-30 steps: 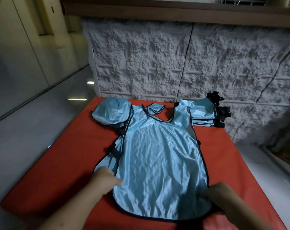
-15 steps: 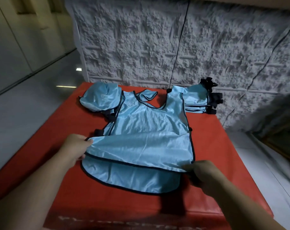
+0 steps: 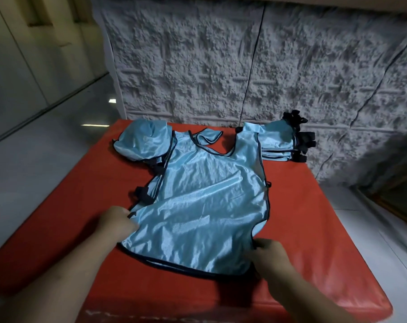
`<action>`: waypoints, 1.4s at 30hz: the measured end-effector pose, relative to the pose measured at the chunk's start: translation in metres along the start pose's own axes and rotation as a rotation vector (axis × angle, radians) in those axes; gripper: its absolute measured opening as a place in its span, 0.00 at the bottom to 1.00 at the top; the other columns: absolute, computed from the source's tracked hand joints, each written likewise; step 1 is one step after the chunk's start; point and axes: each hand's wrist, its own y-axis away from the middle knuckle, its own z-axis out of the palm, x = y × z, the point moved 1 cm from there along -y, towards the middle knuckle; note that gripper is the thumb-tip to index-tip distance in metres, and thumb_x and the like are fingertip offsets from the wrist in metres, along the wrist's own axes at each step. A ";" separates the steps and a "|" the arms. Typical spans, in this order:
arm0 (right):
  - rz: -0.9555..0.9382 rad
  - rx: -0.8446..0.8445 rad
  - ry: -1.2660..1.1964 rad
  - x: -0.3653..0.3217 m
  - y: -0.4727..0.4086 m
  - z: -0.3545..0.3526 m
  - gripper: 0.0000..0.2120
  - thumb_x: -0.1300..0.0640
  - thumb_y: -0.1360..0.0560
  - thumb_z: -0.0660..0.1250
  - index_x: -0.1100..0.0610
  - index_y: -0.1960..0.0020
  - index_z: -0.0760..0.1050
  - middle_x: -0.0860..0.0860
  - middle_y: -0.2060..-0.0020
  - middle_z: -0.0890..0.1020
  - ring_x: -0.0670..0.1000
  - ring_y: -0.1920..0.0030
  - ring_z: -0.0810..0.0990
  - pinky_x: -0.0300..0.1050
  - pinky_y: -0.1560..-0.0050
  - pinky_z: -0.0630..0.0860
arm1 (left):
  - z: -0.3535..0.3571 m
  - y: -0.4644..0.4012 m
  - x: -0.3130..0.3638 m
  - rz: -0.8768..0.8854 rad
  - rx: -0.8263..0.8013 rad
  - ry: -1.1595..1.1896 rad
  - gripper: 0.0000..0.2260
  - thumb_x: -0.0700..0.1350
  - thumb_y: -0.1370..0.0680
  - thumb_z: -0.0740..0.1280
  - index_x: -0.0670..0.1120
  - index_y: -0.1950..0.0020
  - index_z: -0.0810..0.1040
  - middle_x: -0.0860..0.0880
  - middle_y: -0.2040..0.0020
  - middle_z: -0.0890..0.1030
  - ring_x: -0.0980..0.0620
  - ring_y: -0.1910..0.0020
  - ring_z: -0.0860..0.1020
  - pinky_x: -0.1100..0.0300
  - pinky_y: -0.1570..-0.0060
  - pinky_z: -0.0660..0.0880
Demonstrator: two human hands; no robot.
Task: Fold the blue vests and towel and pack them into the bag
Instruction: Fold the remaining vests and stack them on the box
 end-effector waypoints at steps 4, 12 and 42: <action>-0.065 0.071 0.117 -0.001 -0.004 -0.003 0.06 0.65 0.30 0.71 0.57 0.63 0.83 0.52 0.76 0.80 0.48 0.77 0.74 0.40 0.75 0.67 | 0.004 -0.001 -0.002 -0.023 -0.011 0.070 0.05 0.41 0.34 0.73 0.39 0.66 0.83 0.45 0.70 0.84 0.44 0.68 0.83 0.56 0.68 0.78; -0.332 0.009 0.470 0.007 -0.013 0.023 0.13 0.53 0.29 0.72 0.57 0.68 0.75 0.49 0.76 0.76 0.47 0.72 0.72 0.45 0.68 0.71 | 0.005 -0.008 -0.002 -0.045 0.060 0.269 0.17 0.50 0.22 0.67 0.38 0.64 0.77 0.45 0.67 0.75 0.47 0.67 0.73 0.57 0.64 0.67; 0.342 0.059 -0.133 0.000 0.012 -0.106 0.05 0.72 0.31 0.71 0.67 0.60 0.76 0.58 0.72 0.76 0.55 0.72 0.74 0.45 0.68 0.72 | 0.036 0.094 -0.007 -0.149 -0.287 0.576 0.11 0.47 0.22 0.73 0.39 0.48 0.82 0.42 0.52 0.86 0.43 0.51 0.84 0.49 0.58 0.83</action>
